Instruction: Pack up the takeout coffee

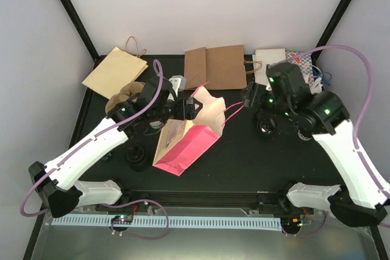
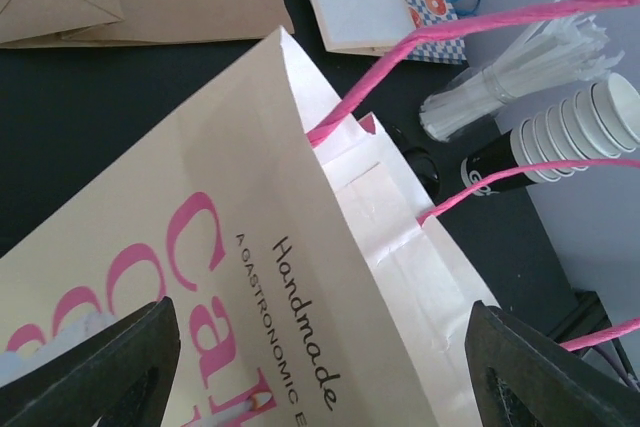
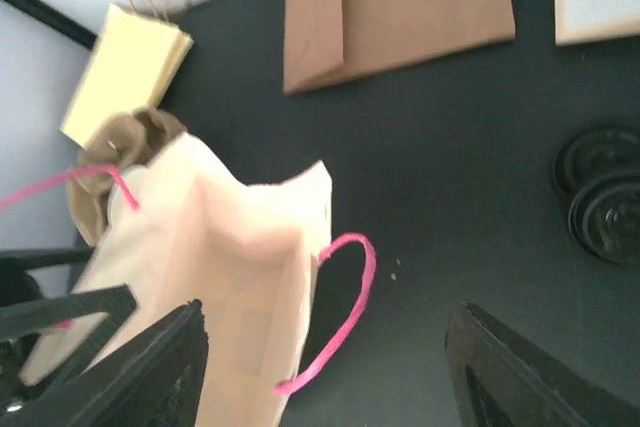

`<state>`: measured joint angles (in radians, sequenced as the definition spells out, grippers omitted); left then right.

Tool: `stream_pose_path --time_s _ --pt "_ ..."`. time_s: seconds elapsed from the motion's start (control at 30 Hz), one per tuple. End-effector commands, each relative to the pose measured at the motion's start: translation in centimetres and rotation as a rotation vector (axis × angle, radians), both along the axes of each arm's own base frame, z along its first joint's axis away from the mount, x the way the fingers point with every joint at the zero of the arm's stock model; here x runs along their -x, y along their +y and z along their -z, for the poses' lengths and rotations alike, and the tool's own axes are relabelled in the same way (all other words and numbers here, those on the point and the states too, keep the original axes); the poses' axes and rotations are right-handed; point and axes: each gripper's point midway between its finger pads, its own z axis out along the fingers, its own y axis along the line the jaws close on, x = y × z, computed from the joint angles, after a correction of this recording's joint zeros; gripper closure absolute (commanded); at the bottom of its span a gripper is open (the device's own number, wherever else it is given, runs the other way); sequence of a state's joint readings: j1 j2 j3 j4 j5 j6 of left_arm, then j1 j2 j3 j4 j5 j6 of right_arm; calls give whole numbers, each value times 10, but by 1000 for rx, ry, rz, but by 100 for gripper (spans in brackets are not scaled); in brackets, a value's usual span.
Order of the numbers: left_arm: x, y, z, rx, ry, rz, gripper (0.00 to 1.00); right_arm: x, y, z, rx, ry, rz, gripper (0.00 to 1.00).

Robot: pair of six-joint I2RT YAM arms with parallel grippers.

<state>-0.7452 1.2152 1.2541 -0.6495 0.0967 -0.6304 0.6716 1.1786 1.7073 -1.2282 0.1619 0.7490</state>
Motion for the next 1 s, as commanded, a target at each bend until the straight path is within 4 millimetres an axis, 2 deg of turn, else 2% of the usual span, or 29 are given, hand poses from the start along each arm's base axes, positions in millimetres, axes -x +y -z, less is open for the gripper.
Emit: stream_pose_path --time_s 0.0,0.2,0.27,0.3,0.4,0.5,0.67,0.8,0.97 --pt "-1 -3 -18 52 -52 25 20 4 16 43 -71 254 81 35" --pt "1 -4 -18 54 -50 35 20 -4 33 59 -158 302 114 32" --pt "2 -4 -19 56 -51 36 20 -5 34 65 -167 308 123 37" --pt "2 -3 -19 57 -51 37 20 -6 36 67 -172 309 117 44" --pt "3 -4 -20 64 -55 43 20 -6 37 68 -192 299 116 79" --pt "5 -10 -31 110 -71 71 17 -6 36 64 -203 279 112 98" --pt "13 -34 -67 293 -116 170 2 -3 42 61 -218 277 67 99" --pt "15 -49 -90 369 -130 236 1 -3 39 57 -211 253 68 99" --pt "18 -66 -100 422 -87 313 1 -4 34 52 -191 220 64 99"
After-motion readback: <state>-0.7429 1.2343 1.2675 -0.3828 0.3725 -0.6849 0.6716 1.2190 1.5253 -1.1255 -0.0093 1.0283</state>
